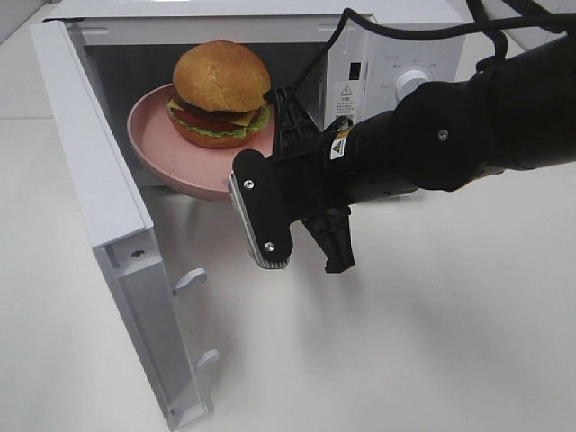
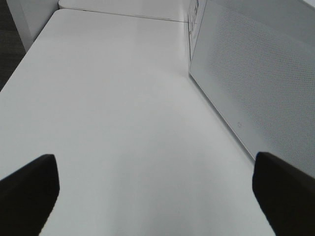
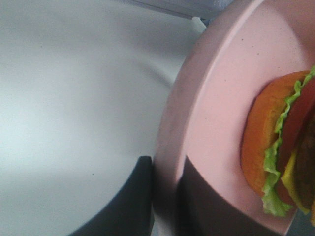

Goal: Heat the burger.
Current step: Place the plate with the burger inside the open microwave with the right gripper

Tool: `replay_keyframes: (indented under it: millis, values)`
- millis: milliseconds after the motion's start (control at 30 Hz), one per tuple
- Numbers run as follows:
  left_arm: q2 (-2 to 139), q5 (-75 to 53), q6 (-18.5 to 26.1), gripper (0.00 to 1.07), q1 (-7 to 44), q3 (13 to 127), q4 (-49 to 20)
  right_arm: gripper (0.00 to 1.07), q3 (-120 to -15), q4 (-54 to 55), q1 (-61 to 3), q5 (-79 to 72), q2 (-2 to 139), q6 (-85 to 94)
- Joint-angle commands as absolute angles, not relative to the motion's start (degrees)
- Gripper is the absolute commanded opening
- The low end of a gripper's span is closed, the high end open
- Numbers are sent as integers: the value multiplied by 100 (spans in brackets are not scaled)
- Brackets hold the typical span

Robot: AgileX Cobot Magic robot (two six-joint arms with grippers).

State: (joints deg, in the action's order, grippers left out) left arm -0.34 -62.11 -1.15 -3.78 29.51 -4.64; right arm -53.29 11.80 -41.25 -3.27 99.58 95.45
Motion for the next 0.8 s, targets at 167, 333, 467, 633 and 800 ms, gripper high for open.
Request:
replay_keyframes:
  millis: [167, 333, 467, 633, 800]
  values:
    - [-103, -6108, -115, 100, -384, 2945, -493, 0, -5586, 1518, -4045, -699, 9906, 10118]
    - [-103, -6108, -115, 100, -384, 2945, -493, 0, -5586, 1776, -4045, -682, 10061, 10422]
    - [-103, -6108, -115, 100, -384, 2945, -493, 0, -5655, 1811, -4045, -647, 10176, 10497]
    - [-103, -6108, -115, 100, -384, 2945, -493, 0, -5924, 1770, -4034, -510, 10290, 10497]
    - [-103, -6108, -120, 100, -384, 2945, -493, 0, -6056, 1765, -3908, -424, 10308, 10497]
